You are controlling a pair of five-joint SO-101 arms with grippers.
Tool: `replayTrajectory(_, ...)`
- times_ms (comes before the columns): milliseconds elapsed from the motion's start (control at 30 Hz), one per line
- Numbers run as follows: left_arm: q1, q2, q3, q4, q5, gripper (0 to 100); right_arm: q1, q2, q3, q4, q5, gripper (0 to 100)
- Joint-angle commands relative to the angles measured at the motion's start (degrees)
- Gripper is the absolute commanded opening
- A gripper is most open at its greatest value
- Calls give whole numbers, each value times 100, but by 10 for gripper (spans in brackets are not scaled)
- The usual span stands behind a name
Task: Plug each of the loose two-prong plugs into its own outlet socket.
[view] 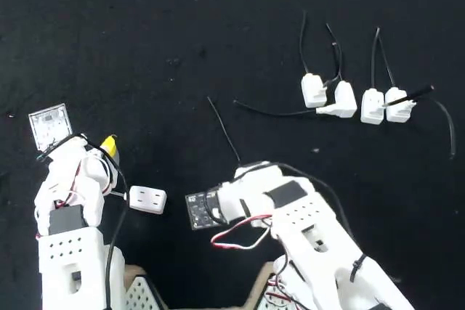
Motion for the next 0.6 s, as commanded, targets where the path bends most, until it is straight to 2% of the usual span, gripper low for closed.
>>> replayTrajectory(0, -48, -62, -48, -105, 53, 202, -88, -171, 207, -431, 70, 271)
replayTrajectory(167, -31, -62, -48, -114, 53, 202, -114, -171, 374, -1134, 53, 271)
replayTrajectory(333, -31, -62, -48, -105, 53, 202, -316, -163, 523, -1240, 53, 269)
replayTrajectory(567, -22, -62, -48, -97, 53, 202, -431, -163, 532, -1240, 53, 111)
